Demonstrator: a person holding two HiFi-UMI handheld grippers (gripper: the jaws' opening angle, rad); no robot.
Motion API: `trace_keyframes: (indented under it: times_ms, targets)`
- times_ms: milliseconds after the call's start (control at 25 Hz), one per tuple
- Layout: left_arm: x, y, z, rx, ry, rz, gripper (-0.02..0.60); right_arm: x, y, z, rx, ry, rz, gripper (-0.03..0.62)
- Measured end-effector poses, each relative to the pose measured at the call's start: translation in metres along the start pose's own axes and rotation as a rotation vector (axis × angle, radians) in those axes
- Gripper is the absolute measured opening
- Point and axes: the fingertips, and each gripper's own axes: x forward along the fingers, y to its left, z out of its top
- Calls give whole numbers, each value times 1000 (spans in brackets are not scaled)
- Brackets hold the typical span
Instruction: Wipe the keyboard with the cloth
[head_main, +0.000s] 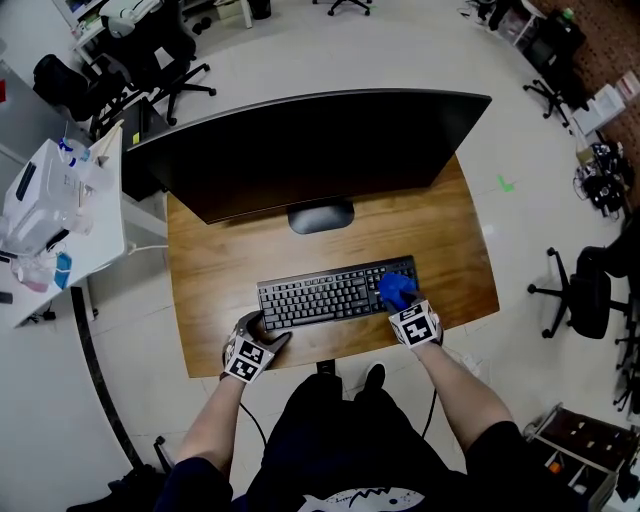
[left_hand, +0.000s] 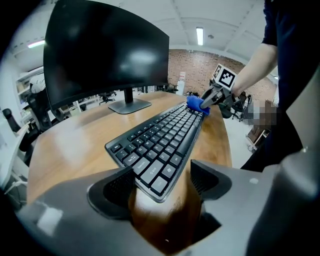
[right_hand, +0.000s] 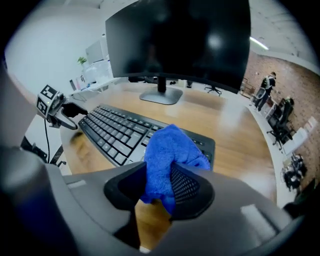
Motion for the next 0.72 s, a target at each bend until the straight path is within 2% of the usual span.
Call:
trace_keyframes:
  times_ms: [320,480,600,720]
  targets:
    - [0,0,0,11,-5,-15,354,19,104,36,-155,-32,208,137]
    - [0,-1,-1,14,-4,-19,354,20,136,44,-228,-36,295,137]
    - [-1,-1,-1,22,-1,-25,354,13,127,46,-200,-65,294,138]
    - [-1,-1,-2,23,-4,-25,354,3,82,46,-136,-106,213,138]
